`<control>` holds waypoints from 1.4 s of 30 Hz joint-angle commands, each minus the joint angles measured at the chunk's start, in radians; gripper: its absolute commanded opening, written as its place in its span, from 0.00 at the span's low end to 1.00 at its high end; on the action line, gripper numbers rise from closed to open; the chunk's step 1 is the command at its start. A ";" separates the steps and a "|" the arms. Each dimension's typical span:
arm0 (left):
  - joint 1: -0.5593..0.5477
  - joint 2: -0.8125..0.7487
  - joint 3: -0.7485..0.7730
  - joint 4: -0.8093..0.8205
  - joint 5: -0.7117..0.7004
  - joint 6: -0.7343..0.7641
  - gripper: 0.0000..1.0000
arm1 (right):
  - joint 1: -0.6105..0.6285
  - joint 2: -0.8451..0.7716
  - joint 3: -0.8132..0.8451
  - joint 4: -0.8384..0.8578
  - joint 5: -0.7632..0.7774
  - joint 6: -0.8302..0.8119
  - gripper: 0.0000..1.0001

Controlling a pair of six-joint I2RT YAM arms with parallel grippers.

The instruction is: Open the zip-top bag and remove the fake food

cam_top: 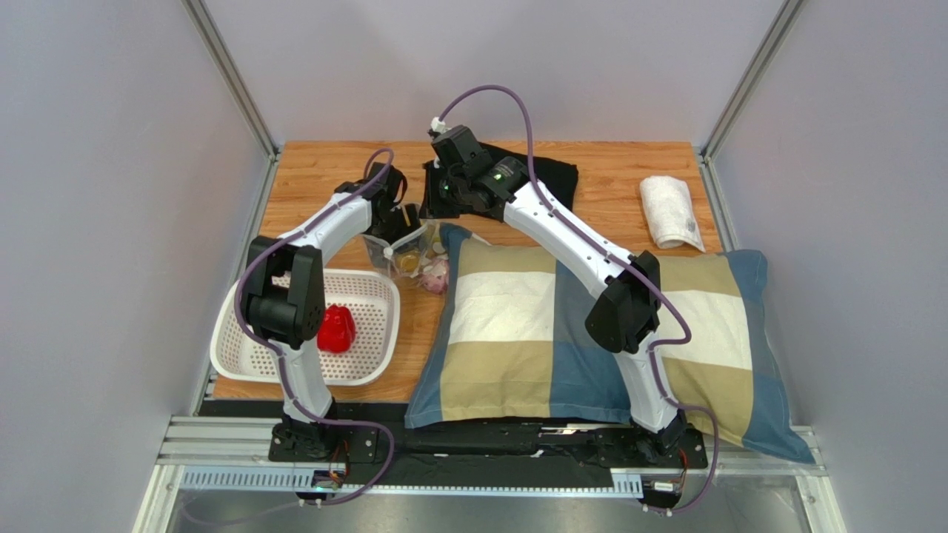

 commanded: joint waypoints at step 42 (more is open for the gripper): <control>0.036 -0.740 0.016 -0.199 -0.022 0.063 0.00 | -0.026 -0.004 0.079 0.008 -0.013 -0.086 0.00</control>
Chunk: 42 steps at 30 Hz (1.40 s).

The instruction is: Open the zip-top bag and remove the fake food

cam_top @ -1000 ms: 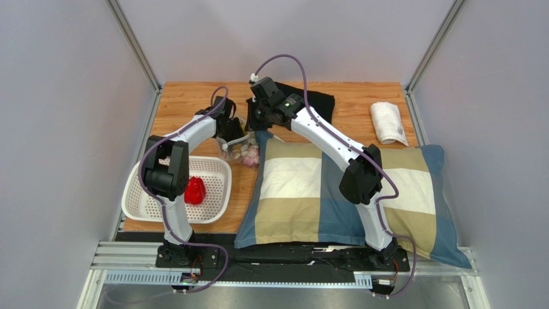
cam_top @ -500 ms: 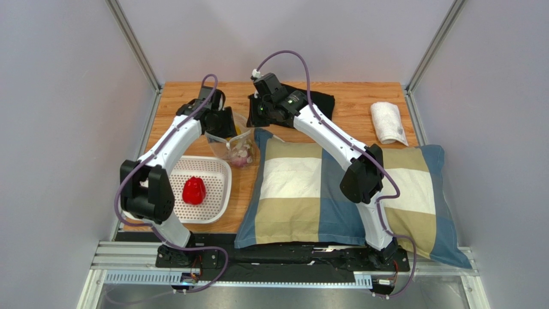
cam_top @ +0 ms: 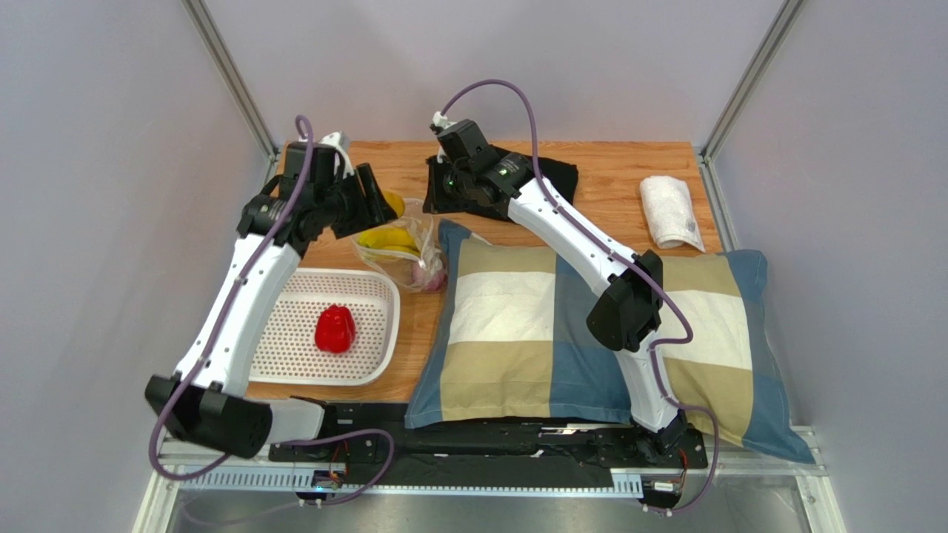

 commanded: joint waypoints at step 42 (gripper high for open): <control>0.048 -0.334 -0.268 0.060 0.150 -0.042 0.67 | 0.004 -0.035 0.032 -0.016 -0.003 -0.034 0.00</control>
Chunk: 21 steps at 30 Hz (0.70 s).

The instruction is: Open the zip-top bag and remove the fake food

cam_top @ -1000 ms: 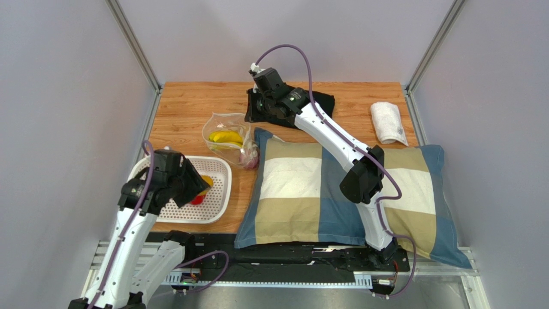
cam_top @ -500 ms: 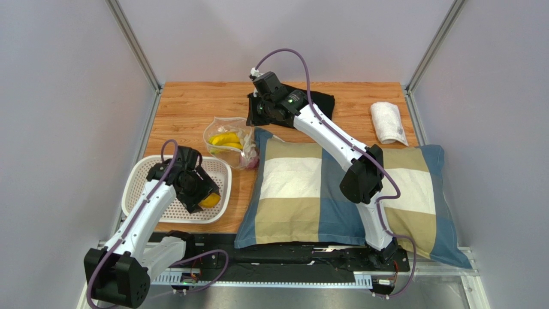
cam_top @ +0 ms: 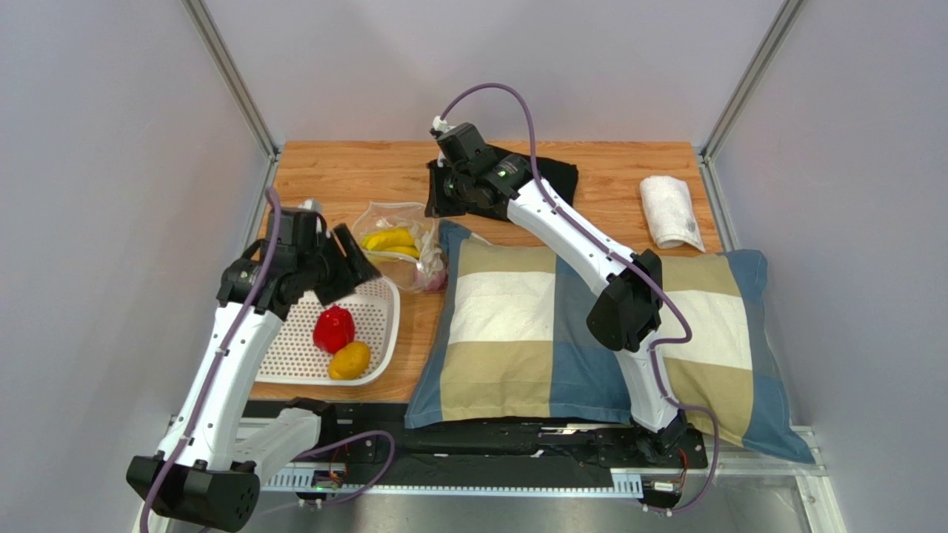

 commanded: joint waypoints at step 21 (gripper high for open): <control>0.009 0.624 0.572 0.104 0.151 0.625 0.39 | 0.002 -0.013 0.142 0.014 -0.006 0.073 0.00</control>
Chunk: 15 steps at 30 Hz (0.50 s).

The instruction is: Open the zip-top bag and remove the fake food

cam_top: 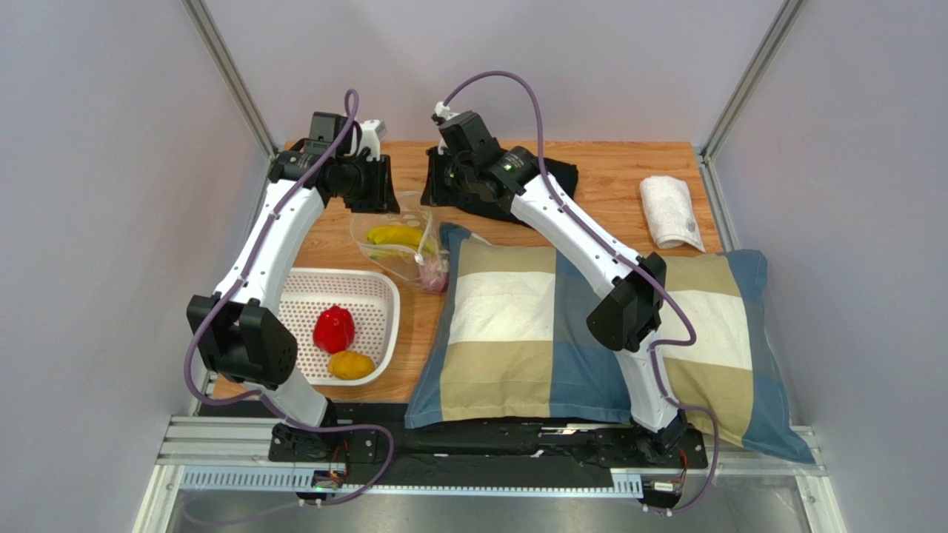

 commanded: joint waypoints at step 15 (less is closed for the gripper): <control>0.006 0.044 -0.124 0.105 -0.165 0.108 0.61 | -0.001 -0.003 0.026 0.061 -0.015 0.060 0.00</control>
